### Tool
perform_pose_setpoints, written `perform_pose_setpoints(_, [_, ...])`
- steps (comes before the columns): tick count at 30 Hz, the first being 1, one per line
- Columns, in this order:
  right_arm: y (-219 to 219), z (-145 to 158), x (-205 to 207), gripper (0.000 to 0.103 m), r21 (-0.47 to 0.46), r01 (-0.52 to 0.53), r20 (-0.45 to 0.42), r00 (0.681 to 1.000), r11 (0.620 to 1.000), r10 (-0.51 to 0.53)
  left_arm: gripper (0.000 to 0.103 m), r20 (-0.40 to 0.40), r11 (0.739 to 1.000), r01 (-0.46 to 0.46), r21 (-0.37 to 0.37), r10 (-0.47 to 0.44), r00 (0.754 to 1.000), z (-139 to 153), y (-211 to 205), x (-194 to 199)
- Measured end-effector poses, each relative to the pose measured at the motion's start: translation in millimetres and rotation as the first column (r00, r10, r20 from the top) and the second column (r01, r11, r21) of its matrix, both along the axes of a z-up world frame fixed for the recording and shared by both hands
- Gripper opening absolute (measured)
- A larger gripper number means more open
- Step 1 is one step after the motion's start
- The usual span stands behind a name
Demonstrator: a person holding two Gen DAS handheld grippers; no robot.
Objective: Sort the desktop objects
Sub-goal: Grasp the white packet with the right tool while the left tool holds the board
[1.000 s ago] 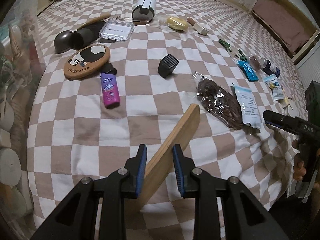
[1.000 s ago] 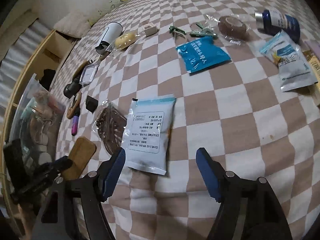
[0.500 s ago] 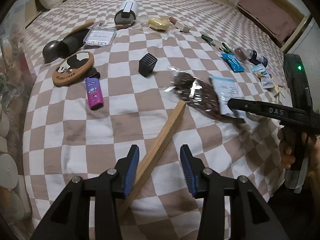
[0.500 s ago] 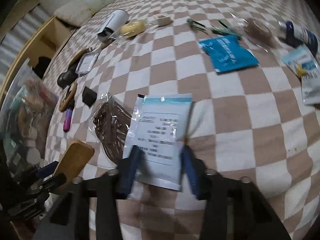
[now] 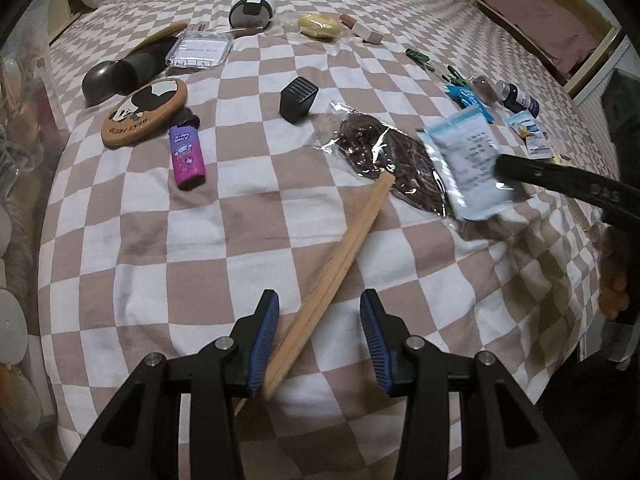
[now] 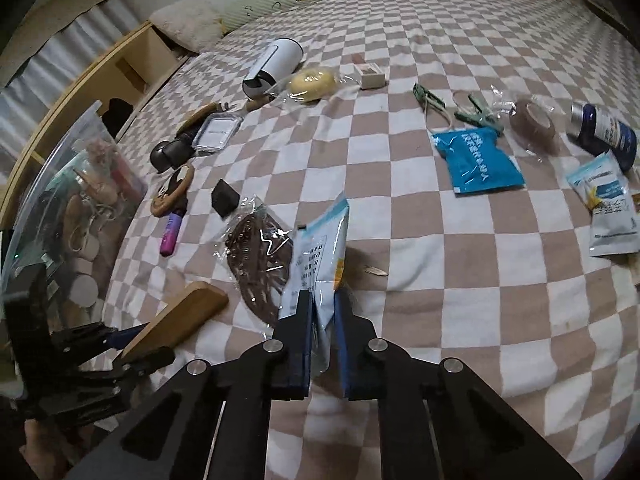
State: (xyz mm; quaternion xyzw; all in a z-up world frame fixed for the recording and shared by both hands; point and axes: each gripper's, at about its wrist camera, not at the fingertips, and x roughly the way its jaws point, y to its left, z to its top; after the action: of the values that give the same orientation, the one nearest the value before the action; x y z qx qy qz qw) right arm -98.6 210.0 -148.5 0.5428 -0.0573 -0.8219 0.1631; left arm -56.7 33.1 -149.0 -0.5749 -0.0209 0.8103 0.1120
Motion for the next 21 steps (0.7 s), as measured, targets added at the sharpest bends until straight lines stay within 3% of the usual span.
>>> perform_pose_setpoints(10, [-4.3, 14.7, 18.6, 0.011, 0.081, -0.075, -0.021, 0.997, 0.994, 0.077, 0.042, 0.001, 1.000, 0.001, -0.003, -0.001, 1.000, 0.5, -1.7, 0.4])
perform_pose_setpoints(14, [-18.7, 18.1, 21.1, 0.011, 0.060, -0.120, -0.038, 0.992, 0.991, 0.123, 0.042, -0.003, 1.000, -0.013, -0.006, 0.013, 1.000, 0.9, 5.5, 2.1])
perform_pose_setpoints(21, [-24.4, 8.9, 20.3, 0.011, 0.121, -0.110, -0.039, 0.993, 0.987, 0.115, 0.042, 0.006, 1.000, -0.019, -0.004, 0.019, 1.000, -3.4, 4.8, 0.9])
